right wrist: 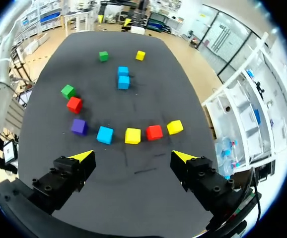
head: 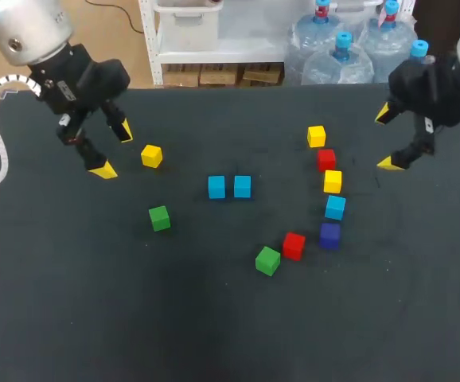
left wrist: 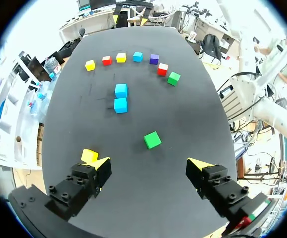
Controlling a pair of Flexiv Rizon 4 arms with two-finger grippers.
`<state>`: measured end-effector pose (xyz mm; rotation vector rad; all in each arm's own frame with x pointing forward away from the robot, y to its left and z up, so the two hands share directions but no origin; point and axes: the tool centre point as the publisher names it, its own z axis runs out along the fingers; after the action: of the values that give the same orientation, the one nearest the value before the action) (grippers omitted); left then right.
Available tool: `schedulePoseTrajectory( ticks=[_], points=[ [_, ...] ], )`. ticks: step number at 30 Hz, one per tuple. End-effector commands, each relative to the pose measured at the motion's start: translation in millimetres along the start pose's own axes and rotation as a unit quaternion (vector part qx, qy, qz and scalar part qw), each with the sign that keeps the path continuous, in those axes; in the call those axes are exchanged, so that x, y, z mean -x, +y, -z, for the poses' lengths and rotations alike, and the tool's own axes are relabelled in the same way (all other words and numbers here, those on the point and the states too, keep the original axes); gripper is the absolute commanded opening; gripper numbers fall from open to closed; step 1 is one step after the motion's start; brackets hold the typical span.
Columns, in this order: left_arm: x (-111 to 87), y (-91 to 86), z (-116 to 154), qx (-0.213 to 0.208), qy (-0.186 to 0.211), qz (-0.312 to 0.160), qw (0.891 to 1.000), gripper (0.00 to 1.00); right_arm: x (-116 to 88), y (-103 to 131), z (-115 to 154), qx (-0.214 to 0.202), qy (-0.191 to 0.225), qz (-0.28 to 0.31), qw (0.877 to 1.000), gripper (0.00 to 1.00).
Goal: Place the blue cubes, place green cubes on the blue cubes, place the yellow cubes on the green cubes, then place the red cubes on the yellow cubes, and place purple cube on the red cubes.
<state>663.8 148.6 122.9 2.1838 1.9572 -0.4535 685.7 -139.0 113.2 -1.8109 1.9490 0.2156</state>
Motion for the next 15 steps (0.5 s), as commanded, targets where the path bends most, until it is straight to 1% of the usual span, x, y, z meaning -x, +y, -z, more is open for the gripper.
schedulePoseTrajectory(
  ticks=[1,7,11,15],
  points=[
    [-0.8,-0.6,0,0.001,-0.001,-0.001,1.0,1.0,5,0,1,0.02,-0.007,0.021,1.0,1.0],
    [-0.8,-0.6,0,0.001,-0.001,-0.001,1.0,1.0,9,10,-11,0.06,-0.02,0.078,0.995,1.0],
    [-0.8,-0.6,0,0.001,-0.001,-0.001,1.0,1.0,12,16,-18,0.086,-0.013,0.121,0.989,1.0],
    [-0.8,-0.6,0,0.001,-0.001,-0.001,1.0,1.0,15,19,-24,0.103,-0.002,0.158,0.982,1.0]
  ],
)
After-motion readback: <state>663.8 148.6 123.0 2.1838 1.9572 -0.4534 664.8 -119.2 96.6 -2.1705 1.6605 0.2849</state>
